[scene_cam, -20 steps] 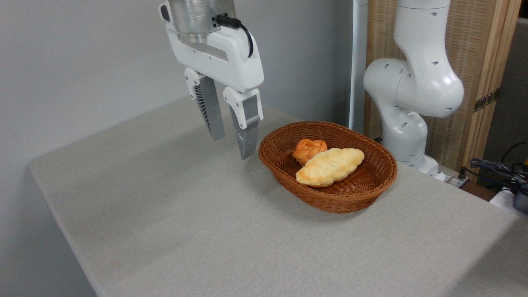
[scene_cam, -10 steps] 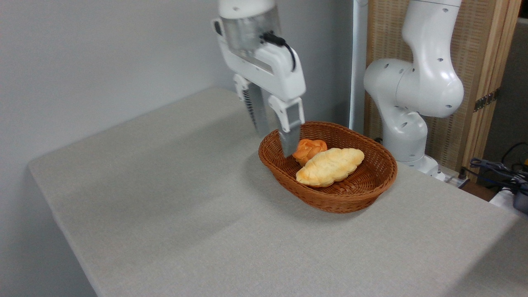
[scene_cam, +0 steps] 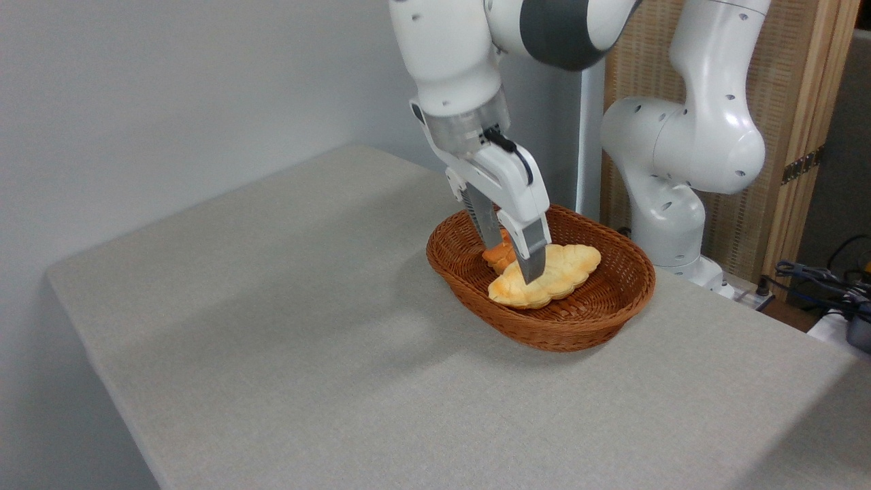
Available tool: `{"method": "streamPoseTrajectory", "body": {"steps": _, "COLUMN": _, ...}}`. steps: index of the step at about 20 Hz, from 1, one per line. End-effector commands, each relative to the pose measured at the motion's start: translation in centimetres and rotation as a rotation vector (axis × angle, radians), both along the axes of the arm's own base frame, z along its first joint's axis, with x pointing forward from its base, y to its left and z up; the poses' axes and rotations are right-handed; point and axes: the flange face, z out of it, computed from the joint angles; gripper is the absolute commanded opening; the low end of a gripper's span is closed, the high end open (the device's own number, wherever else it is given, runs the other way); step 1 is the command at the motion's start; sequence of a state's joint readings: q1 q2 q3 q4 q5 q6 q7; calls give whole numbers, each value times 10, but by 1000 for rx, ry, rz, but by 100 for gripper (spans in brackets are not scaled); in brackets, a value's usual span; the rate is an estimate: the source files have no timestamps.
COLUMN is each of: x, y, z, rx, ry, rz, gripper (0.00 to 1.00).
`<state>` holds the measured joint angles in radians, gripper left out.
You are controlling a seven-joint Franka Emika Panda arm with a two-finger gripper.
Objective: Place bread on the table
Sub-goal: 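Lower the gripper into the basket around the long golden bread, then close the gripper on the long golden bread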
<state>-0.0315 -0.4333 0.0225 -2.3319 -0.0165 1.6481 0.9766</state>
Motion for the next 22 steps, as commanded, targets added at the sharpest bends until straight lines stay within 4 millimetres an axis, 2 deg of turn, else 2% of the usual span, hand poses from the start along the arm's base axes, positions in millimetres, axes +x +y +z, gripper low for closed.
{"method": "streamPoseTrajectory", "body": {"steps": 1, "x": -8, "y": 4, "z": -19, "rx": 3, "ry": 19, "rz": -20, "gripper": 100}}
{"method": "streamPoseTrajectory", "body": {"steps": 11, "x": -13, "y": 5, "z": -48, "rx": 3, "ry": 28, "rz": -15, "gripper": 100}}
{"method": "streamPoseTrajectory", "body": {"steps": 15, "x": -19, "y": 10, "z": -66, "rx": 32, "ry": 41, "rz": -22, "gripper": 100}}
{"method": "streamPoseTrajectory", "body": {"steps": 19, "x": -20, "y": 10, "z": -71, "rx": 31, "ry": 39, "rz": -20, "gripper": 100}}
{"method": "streamPoseTrajectory", "body": {"steps": 20, "x": -20, "y": 10, "z": -71, "rx": 31, "ry": 38, "rz": -20, "gripper": 98}}
{"method": "streamPoseTrajectory", "body": {"steps": 22, "x": -20, "y": 15, "z": -71, "rx": 26, "ry": 35, "rz": -9, "gripper": 87}}
